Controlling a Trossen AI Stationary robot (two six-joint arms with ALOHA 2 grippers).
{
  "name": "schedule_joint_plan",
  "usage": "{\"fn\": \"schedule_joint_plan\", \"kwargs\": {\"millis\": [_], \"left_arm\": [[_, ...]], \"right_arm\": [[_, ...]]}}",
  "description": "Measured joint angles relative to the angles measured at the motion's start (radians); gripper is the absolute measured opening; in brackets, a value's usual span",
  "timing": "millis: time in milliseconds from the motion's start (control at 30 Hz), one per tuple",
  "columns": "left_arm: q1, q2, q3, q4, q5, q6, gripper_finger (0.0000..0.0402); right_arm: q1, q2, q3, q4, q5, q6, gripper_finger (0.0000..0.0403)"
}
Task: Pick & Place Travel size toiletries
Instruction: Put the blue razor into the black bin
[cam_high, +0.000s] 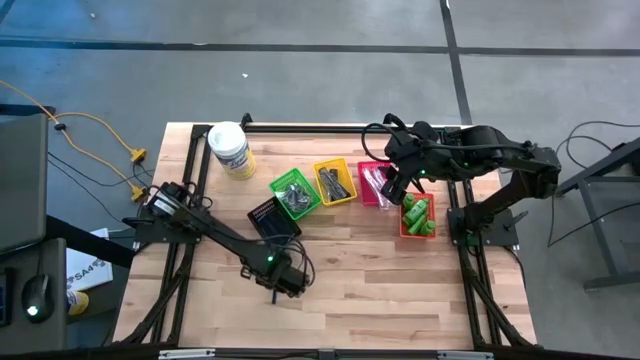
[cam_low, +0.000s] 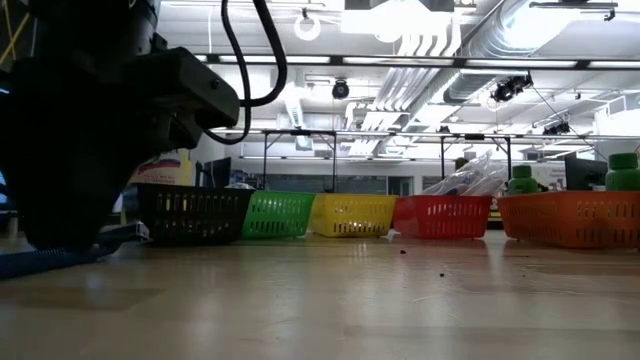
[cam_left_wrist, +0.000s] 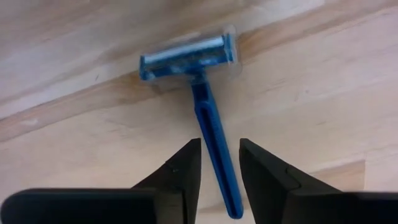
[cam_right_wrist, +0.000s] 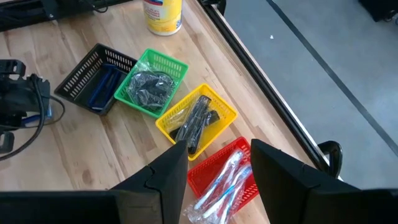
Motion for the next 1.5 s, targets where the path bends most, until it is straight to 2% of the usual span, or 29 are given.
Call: {"fn": "schedule_joint_plan", "kwargs": {"millis": [300,633,867,1000,1400,1500], "left_arm": [[0.001,0.000,0.000,0.013,-0.009,-0.002,0.0104],[0.003,0.036,0.003,0.039,-0.004,-0.018,0.0176],[0.003,0.047,0.003,0.052,0.009,-0.022,0.0181],[0.003,0.049,0.003,0.056,0.029,-0.021,0.0157],[0.003,0.052,0.002,0.049,0.061,0.071,0.0023],[0.003,0.037,0.000,0.043,0.074,0.120,0.0013]], "right_arm": [[0.000,0.000,0.000,0.000,0.000,-0.005,0.0166],[0.000,0.000,0.000,-0.002,0.000,-0.008,0.0166],[0.000,0.000,0.000,-0.005,0.000,-0.009,0.0166],[0.000,0.000,0.000,-0.009,0.000,-0.009,0.0166],[0.000,0.000,0.000,-0.034,0.000,-0.009,0.0166],[0.000,0.000,0.000,-0.039,0.000,-0.009,0.0166]]}}
